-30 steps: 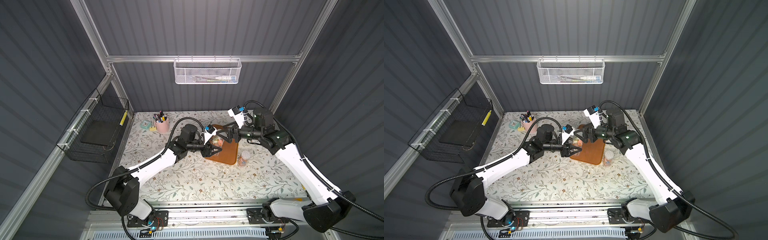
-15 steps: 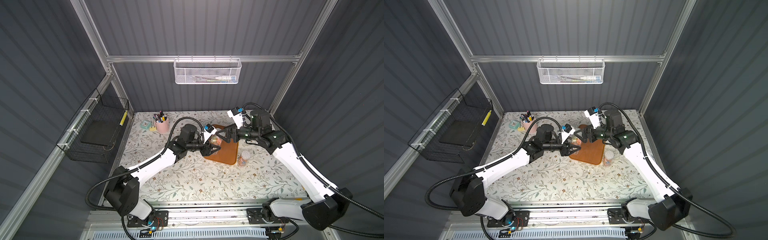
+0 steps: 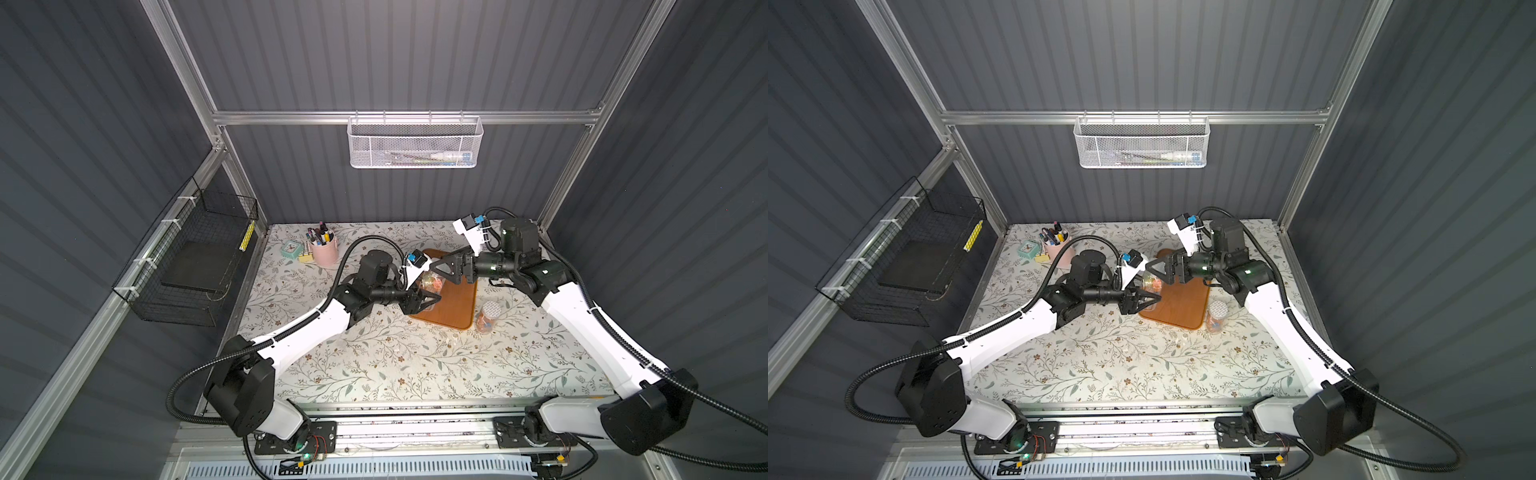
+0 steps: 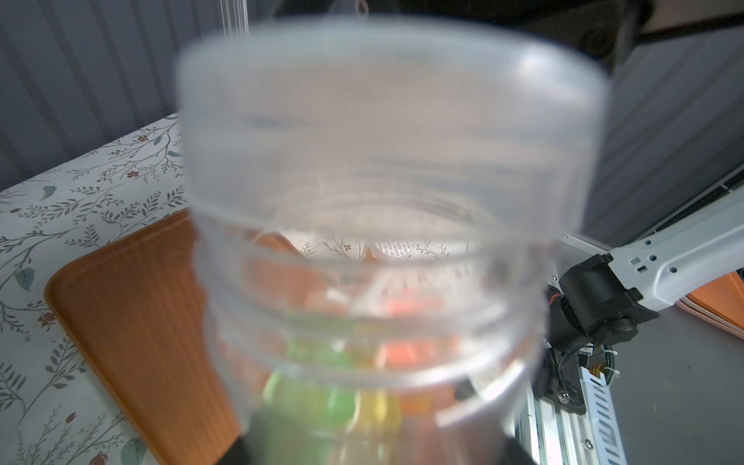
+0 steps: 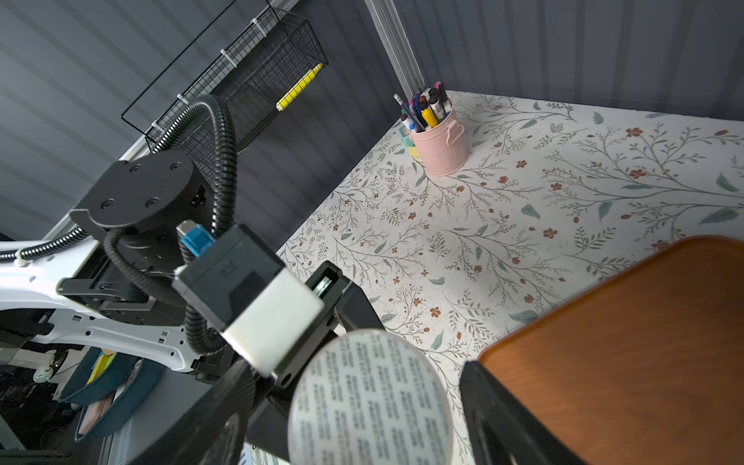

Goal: Pour the candies out of the jar
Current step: Unscrew the lid from the jar.

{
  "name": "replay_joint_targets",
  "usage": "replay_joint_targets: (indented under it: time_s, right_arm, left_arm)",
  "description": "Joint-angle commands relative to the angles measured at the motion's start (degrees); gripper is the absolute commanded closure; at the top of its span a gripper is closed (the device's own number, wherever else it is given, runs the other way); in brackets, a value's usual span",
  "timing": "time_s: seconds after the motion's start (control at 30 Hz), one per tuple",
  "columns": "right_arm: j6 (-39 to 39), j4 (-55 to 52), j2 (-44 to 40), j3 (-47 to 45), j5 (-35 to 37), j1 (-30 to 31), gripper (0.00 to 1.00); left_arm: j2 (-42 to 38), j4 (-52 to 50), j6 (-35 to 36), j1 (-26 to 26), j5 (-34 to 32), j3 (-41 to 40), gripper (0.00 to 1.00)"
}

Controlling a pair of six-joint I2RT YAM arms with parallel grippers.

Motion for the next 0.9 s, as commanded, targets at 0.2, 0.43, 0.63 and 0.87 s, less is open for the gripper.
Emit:
replay_joint_targets:
  time_s: [0.2,0.43,0.63,0.87]
  right_arm:
    - [1.20,2.10,-0.04,-1.98,-3.17,-0.38,0.20]
    - [1.16,2.52,-0.51,-2.18,-2.74,-0.45,0.29]
    - [0.90,2.26,-0.86,-1.56,-2.31,-0.62,0.26]
    - [0.80,1.90,-1.28,-1.56,-1.29,-0.63,0.30]
  left_arm:
    - [-2.62,3.72,0.72,-0.29,1.57,-0.37,1.00]
    - [-1.89,3.85,0.37,-0.34,2.31,-0.02,1.00]
    - [-1.53,3.30,0.37,-0.33,2.67,-0.20,1.00]
    - [-1.28,2.80,0.72,-0.34,2.67,0.11,1.00]
